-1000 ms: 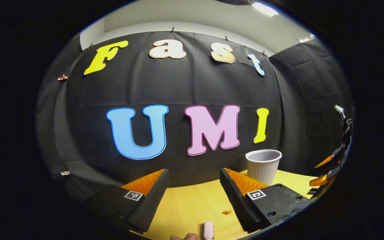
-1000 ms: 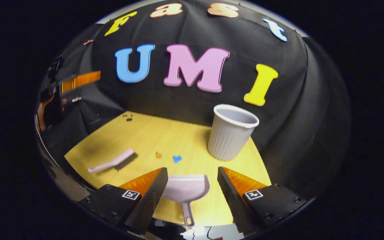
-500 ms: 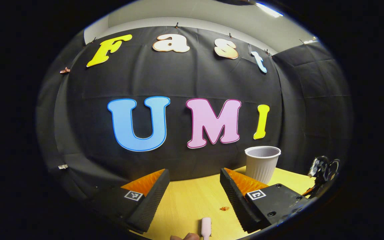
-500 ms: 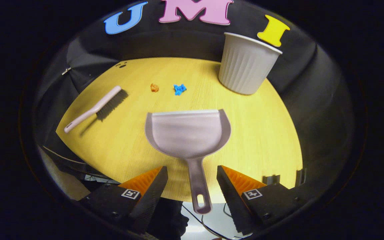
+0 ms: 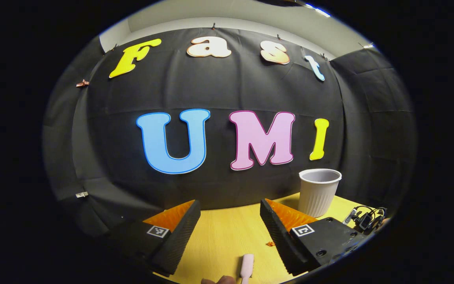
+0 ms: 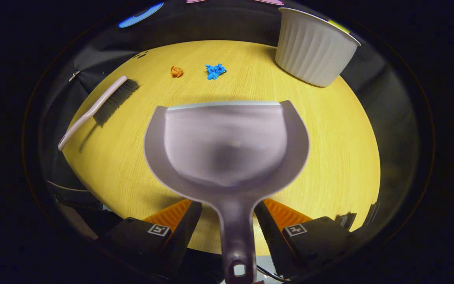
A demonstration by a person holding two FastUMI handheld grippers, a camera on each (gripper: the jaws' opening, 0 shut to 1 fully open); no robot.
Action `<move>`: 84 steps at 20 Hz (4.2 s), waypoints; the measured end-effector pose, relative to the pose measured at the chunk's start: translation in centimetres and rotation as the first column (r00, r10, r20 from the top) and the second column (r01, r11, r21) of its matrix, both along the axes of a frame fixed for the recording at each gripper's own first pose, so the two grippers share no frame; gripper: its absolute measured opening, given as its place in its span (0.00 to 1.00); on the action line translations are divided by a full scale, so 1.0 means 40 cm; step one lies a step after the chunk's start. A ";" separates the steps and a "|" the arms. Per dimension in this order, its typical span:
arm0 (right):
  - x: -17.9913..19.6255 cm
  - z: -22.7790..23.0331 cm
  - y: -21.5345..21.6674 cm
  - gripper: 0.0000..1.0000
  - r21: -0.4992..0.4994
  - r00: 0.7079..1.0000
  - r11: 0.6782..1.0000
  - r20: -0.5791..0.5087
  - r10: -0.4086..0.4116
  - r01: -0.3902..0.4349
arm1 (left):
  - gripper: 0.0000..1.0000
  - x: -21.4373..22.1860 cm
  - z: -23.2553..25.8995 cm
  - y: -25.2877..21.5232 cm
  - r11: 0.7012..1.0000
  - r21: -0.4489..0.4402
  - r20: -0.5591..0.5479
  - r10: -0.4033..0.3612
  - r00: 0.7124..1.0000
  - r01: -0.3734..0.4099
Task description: Pick up the small broom and dustpan from the desktop, sweep the trash into the dustpan with the broom, and then empty the trash into the garbage bin.
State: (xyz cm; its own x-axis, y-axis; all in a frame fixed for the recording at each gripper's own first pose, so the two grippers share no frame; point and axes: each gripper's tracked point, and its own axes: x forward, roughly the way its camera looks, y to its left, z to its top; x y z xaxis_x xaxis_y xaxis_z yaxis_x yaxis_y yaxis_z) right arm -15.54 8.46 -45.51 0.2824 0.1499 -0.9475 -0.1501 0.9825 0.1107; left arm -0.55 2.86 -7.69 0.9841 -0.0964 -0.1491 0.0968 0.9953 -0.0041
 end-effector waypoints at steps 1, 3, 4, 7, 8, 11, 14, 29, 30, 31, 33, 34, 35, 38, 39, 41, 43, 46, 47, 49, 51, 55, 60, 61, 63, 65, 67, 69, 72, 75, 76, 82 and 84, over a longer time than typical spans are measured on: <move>0.011 -0.002 -0.001 0.87 0.002 1.000 1.000 0.003 -0.003 0.003 | 0.97 0.002 -0.006 0.004 1.000 -0.005 -0.008 0.012 1.000 -0.012; 0.017 0.000 -0.008 0.84 0.000 1.000 1.000 -0.001 0.001 -0.001 | 0.97 -0.002 -0.012 0.005 1.000 -0.016 -0.018 0.023 1.000 -0.023; 0.021 -0.002 -0.012 0.80 -0.003 1.000 1.000 -0.005 -0.006 0.006 | 0.97 0.001 -0.017 0.007 0.999 -0.018 -0.020 0.029 0.999 -0.030; 0.032 -0.005 -0.011 0.45 -0.005 1.000 1.000 -0.001 0.002 -0.002 | 0.97 0.003 -0.023 0.008 0.999 -0.014 -0.026 0.041 0.999 -0.041; 0.035 -0.006 -0.012 0.44 -0.006 1.000 1.000 0.015 0.010 -0.009 | 0.97 0.010 -0.033 0.011 0.999 -0.017 -0.034 0.049 0.998 -0.050; 0.034 -0.006 -0.010 0.36 0.002 1.000 1.000 0.007 0.005 -0.005 | 0.97 0.011 -0.055 0.013 0.998 -0.024 -0.056 0.061 0.997 -0.062; 0.029 0.007 0.000 0.34 0.026 0.999 0.999 0.019 0.037 -0.038 | 0.97 0.006 -0.113 0.011 0.999 -0.007 -0.110 0.039 0.993 -0.040; -0.006 0.155 0.001 0.37 0.035 0.978 0.981 0.096 0.188 -0.192 | 0.95 -0.189 -0.735 -0.092 0.986 -0.034 -0.813 -0.121 0.569 0.162; -0.010 0.161 0.000 0.37 0.035 0.978 0.982 0.095 0.184 -0.188 | 0.95 -0.189 -0.765 -0.092 0.987 -0.021 -0.827 -0.107 0.552 0.159; -0.014 0.165 -0.001 0.37 0.036 0.979 0.982 0.094 0.179 -0.183 | 0.95 -0.188 -0.787 -0.097 0.987 -0.017 -0.836 -0.102 0.539 0.161; -0.023 0.171 0.000 0.37 0.039 0.981 0.984 0.091 0.171 -0.175 | 0.98 -0.188 -0.830 -0.112 0.987 -0.030 -0.855 -0.107 0.507 0.156; -0.030 0.174 -0.002 0.37 0.039 0.981 0.984 0.089 0.172 -0.176 | 0.94 -0.189 -0.855 -0.116 0.988 -0.038 -0.868 -0.107 0.485 0.151; -0.031 0.173 -0.002 0.37 0.037 0.981 0.983 0.085 0.175 -0.179 | 0.94 -0.189 -0.881 -0.116 0.989 -0.039 -0.879 -0.103 0.465 0.145; -0.037 0.172 -0.006 0.37 0.028 0.981 0.983 0.081 0.177 -0.179 | 0.86 -0.187 -0.937 -0.103 0.992 -0.022 -0.903 -0.073 0.422 0.126; -0.040 0.173 -0.005 0.37 0.029 0.982 0.984 0.080 0.172 -0.175 | 0.81 -0.182 -0.950 -0.101 0.992 -0.020 -0.906 -0.070 0.418 0.122; -0.042 0.177 -0.005 0.37 0.033 0.983 0.985 0.081 0.166 -0.170 | 0.70 -0.179 -0.971 -0.104 0.992 -0.021 -0.912 -0.070 0.403 0.124; -0.044 0.175 -0.007 0.37 0.033 0.983 0.985 0.079 0.169 -0.172 | 0.69 -0.174 -0.985 -0.106 0.991 -0.017 -0.917 -0.067 0.394 0.129; -0.044 0.179 -0.005 0.37 0.038 0.982 0.983 0.072 0.174 -0.177 | 0.66 -0.163 -1.000 -0.103 0.992 0.011 -0.918 -0.041 0.395 0.129; -0.046 0.180 0.000 0.37 0.052 0.983 0.983 0.061 0.172 -0.175 | 0.59 -0.163 -0.999 -0.102 0.991 0.020 -0.918 -0.033 0.396 0.130; -0.042 0.189 0.007 0.34 0.072 0.984 0.982 0.055 0.172 -0.176 | 0.51 -0.152 -0.998 -0.102 0.992 0.027 -0.915 -0.027 0.403 0.126; -0.037 0.195 0.008 0.37 0.071 0.982 0.980 0.043 0.184 -0.187 | 0.35 -0.144 -0.994 -0.093 0.990 0.054 -0.909 -0.005 0.416 0.129; -0.034 0.198 0.004 0.37 0.047 0.970 0.970 -0.016 0.241 -0.240 | 0.29 -0.053 -0.941 -0.096 0.984 0.090 -0.856 -0.002 0.517 0.153; -0.033 0.166 -0.004 0.37 0.015 0.938 0.946 -0.120 0.324 -0.325 | 0.28 0.119 -0.910 -0.134 0.960 0.101 -0.818 -0.070 0.571 0.262; -0.032 0.161 -0.006 0.37 0.013 0.933 0.942 -0.132 0.334 -0.335 | 0.27 0.154 -0.918 -0.141 0.948 0.116 -0.816 -0.079 0.572 0.297; -0.022 0.148 -0.011 0.37 0.007 0.928 0.938 -0.143 0.343 -0.346 | 0.28 0.206 -0.935 -0.162 0.927 0.130 -0.824 -0.097 0.559 0.353; -0.002 0.129 -0.010 0.37 0.012 0.932 0.943 -0.149 0.330 -0.332 | 0.27 0.247 -0.954 -0.200 0.903 0.126 -0.832 -0.129 0.540 0.410; 0.014 0.122 -0.011 0.34 0.021 0.937 0.947 -0.145 0.319 -0.319 | 0.28 0.279 -0.977 -0.234 0.863 0.138 -0.839 -0.159 0.521 0.485; 0.028 0.111 -0.017 0.34 0.021 0.937 0.948 -0.146 0.317 -0.318 | 0.28 0.296 -0.999 -0.271 0.822 0.135 -0.850 -0.191 0.491 0.553; 0.041 0.096 -0.026 0.37 0.018 0.935 0.947 -0.153 0.320 -0.322 | 0.30 0.302 -1.015 -0.330 0.773 0.113 -0.856 -0.243 0.456 0.625; 0.055 0.087 -0.029 0.37 0.020 0.934 0.945 -0.143 0.327 -0.328 | 0.28 0.263 -0.981 -0.394 0.713 0.051 -0.859 -0.325 0.395 0.699; 0.059 0.084 -0.029 0.34 0.021 0.935 0.945 -0.136 0.326 -0.327 | 0.28 0.239 -0.968 -0.422 0.690 0.025 -0.860 -0.355 0.367 0.724; 0.069 0.062 -0.041 0.34 0.021 0.926 0.931 -0.097 0.364 -0.364 | 0.28 0.098 -0.925 -0.560 0.585 -0.116 -0.852 -0.474 0.222 0.803; 0.066 0.057 -0.042 0.37 0.025 0.927 0.931 -0.087 0.366 -0.365 | 0.28 0.069 -0.915 -0.573 0.556 -0.151 -0.845 -0.502 0.185 0.817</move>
